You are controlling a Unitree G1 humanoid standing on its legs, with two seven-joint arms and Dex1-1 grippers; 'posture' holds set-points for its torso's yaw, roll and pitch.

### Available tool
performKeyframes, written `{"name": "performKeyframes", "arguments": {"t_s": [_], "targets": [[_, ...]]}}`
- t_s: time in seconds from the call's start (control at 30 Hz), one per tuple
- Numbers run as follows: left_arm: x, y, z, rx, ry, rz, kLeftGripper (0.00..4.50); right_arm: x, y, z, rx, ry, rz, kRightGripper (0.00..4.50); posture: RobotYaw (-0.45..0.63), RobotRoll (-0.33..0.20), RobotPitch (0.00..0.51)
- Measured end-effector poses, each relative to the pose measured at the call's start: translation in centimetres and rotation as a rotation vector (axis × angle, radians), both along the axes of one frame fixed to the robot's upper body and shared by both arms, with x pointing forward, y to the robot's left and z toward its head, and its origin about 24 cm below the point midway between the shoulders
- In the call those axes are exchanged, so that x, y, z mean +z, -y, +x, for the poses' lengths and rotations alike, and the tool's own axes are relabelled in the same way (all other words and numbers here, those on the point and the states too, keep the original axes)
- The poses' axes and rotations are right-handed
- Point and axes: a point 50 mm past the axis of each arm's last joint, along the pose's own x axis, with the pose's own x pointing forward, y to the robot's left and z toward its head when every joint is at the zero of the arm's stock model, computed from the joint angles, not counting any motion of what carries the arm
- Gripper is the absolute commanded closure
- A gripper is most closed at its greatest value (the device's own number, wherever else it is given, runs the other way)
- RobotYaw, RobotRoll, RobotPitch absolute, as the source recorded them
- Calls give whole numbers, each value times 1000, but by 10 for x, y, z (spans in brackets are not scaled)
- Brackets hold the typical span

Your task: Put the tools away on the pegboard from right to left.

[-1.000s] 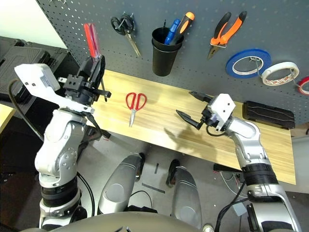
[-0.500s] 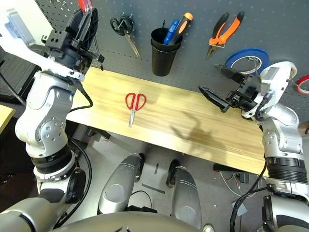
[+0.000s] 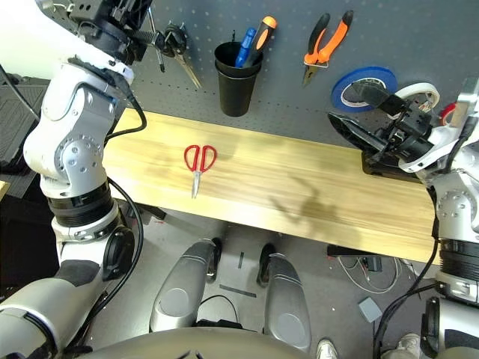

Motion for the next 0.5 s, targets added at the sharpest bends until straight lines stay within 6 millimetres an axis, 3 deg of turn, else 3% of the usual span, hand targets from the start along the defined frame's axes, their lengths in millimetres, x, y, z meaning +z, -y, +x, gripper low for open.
{"name": "performKeyframes", "arguments": {"t_s": [0.23,0.5], "targets": [[18,11,15,-29,18,-84,3663,-2,-4,2,-16,-2,15,0,153,0,202],[2,29,42,-45,-48,-124,3663,-9,-19,6,-20,-5,30,0,142,0,206]]}}
